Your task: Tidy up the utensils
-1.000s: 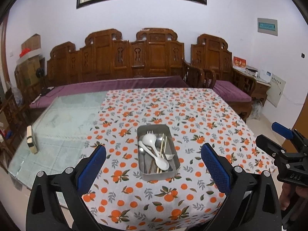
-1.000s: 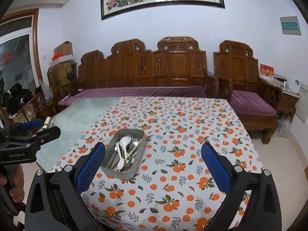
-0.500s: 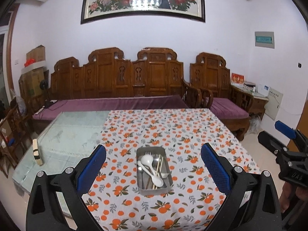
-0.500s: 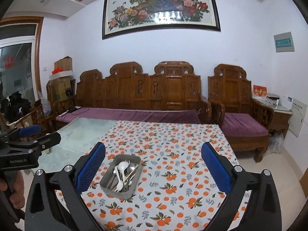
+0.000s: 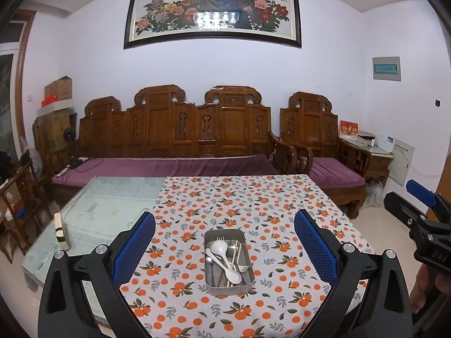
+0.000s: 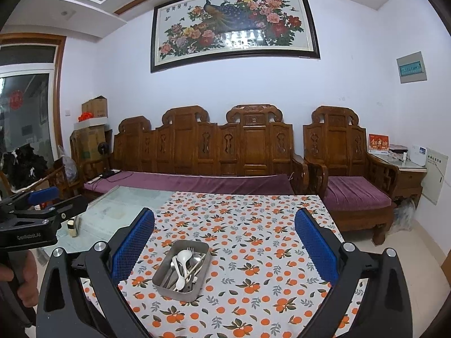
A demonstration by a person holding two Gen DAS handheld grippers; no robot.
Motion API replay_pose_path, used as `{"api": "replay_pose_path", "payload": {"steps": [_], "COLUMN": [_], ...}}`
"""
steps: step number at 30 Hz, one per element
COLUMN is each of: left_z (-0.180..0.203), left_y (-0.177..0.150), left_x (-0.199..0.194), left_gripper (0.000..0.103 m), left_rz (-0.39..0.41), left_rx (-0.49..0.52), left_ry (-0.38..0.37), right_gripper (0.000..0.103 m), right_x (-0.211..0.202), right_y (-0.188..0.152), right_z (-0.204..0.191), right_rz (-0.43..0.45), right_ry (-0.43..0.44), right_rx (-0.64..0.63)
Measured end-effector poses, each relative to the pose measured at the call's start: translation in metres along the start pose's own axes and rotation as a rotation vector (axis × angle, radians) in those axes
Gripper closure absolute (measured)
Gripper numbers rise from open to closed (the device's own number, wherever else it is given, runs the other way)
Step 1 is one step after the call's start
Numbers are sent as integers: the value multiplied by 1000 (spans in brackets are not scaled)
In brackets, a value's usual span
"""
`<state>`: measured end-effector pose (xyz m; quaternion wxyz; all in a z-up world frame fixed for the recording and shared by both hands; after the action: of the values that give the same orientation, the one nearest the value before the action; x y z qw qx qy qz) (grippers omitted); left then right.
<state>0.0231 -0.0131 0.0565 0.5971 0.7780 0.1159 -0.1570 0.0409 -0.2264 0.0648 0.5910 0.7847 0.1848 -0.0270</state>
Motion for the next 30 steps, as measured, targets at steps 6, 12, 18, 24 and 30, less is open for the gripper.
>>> {"api": "replay_pose_path", "payload": {"steps": [6, 12, 18, 24, 30], "left_z": [-2, -1, 2, 3, 5], "left_y": [-1, 2, 5, 5, 4], "left_x": [-2, -7, -10, -11, -13], "left_gripper": [8, 8, 8, 8, 8], "left_rz": [0, 12, 23, 26, 27], "left_rx": [-4, 1, 6, 8, 10], "left_ry": [-2, -1, 2, 2, 2], "right_gripper": [3, 3, 3, 3, 3], "right_x": [-1, -2, -1, -1, -1], "right_y": [-2, -2, -4, -5, -5], "right_z": [-2, -3, -4, -3, -3], "right_rz": [-3, -3, -5, -9, -8], "right_ry": [3, 2, 5, 6, 6], "right_rx": [0, -3, 1, 4, 3]}}
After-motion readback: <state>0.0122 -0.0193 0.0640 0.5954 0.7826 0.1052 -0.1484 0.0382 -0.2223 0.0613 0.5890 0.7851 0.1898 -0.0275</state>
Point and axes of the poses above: each gripper's, at about its wrist camera, not at the fingertips, and x roughly the way its jaws point, z to its right, y to its top, the point moved 4 cm from there along x, roughly the way its jaws point, and after that the axes turned 15 degrees about x, right-handed, at the moved point
